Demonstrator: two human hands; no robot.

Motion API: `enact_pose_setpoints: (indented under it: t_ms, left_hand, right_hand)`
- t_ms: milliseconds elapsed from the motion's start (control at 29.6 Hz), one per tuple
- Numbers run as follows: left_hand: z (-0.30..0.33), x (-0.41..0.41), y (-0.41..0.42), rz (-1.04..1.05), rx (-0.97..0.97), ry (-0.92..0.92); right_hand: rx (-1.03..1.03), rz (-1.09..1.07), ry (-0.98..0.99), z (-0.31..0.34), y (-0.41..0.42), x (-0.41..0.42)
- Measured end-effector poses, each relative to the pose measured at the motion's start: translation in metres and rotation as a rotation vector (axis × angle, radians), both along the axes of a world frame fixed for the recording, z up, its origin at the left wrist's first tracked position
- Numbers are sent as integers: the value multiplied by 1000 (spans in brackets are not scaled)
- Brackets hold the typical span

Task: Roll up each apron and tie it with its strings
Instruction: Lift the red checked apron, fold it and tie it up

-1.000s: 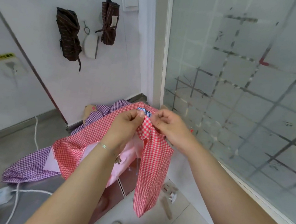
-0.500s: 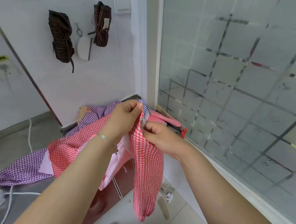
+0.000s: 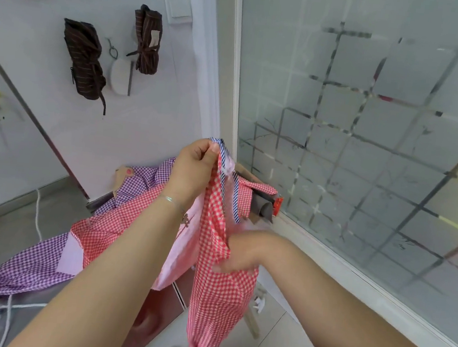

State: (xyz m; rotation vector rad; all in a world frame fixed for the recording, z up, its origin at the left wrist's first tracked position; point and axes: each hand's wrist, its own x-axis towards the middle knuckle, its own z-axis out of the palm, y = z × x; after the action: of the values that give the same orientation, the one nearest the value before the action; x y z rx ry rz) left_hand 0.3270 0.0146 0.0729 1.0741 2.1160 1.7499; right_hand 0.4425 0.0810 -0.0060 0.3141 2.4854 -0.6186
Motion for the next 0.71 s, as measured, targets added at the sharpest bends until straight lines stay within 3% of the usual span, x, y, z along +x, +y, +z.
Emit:
enact_pose_setpoints:
  t_ms: [68, 135, 203, 372, 507, 608, 710]
  left_hand:
    - [-19, -5, 0, 74, -67, 101]
    - [-47, -13, -4, 150, -175, 155]
    - [-82, -22, -8, 213, -268, 105]
    - [-171, -33, -20, 301, -554, -151]
    - [-208, 18, -18, -11, -917, -160]
    - [-227, 67, -24, -371, -951, -480]
    - [-241, 104, -21, -661, -993, -667]
  right_hand:
    - [284, 9, -156, -19, 1, 9]
    - [445, -71, -209, -33, 0, 18]
    - [436, -211, -217, -48, 4, 28]
    - [179, -513, -115, -86, 43, 65]
    - [-101, -492, -320, -111, 66, 115]
    - [167, -283, -641, -131, 78, 157]
    - [202, -232, -895, -147, 77, 196]
